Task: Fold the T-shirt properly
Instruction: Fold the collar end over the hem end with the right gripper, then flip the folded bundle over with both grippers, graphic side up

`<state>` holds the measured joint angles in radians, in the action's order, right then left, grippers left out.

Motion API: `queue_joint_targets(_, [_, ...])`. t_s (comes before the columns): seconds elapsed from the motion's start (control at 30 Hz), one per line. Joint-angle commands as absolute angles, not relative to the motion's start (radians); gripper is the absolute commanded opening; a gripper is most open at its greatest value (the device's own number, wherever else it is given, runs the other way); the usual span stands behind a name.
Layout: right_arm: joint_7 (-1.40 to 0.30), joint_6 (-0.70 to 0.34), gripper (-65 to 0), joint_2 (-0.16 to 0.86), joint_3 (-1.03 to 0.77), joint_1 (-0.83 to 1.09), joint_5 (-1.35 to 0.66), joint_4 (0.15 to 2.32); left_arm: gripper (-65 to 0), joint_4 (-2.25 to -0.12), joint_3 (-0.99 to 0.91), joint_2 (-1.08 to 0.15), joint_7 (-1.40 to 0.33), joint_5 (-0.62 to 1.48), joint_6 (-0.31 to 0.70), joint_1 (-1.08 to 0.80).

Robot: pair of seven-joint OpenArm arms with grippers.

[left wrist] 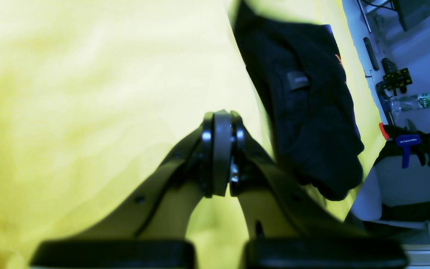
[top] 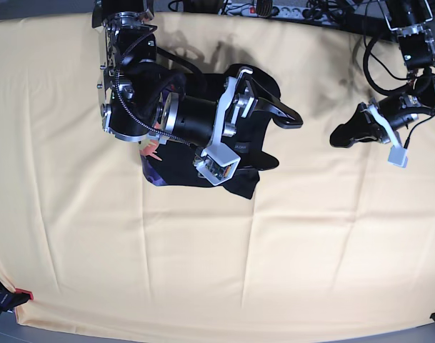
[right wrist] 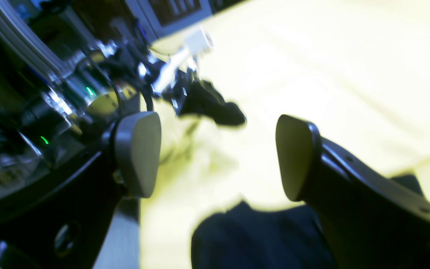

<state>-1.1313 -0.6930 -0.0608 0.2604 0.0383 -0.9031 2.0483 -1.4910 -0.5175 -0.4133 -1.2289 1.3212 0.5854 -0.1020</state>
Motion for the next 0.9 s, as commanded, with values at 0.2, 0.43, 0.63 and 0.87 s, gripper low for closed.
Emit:
queue_joint_targets(0.2, [-1.116, -0.698, -53.9, -0.02, 0.261, 0.017, -0.779, 2.062, -65.0, -1.52, -0.518, -0.44, -1.357, 1.484, 0.69, -0.091])
queue_joint_targets(0.43, [-0.927, -0.698, -65.0, 0.096, 0.261, 0.017, -0.544, 2.062, -65.0, -1.695, -0.342, -0.44, -1.396, 1.484, 0.698, -0.091])
queue_joint_targets(0.63, [-0.87, -0.698, -65.0, 0.182, 0.261, -0.011, -0.462, 2.05, -65.0, -1.948, -0.117, -0.44, -1.396, 1.484, 0.698, -0.091])
queue_joint_targets(0.87, [-0.836, -0.698, -65.0, 0.246, 0.261, -0.146, -0.464, 1.872, -65.0, -2.042, 0.14, -0.44, -1.312, 1.169, 0.698, -0.091])
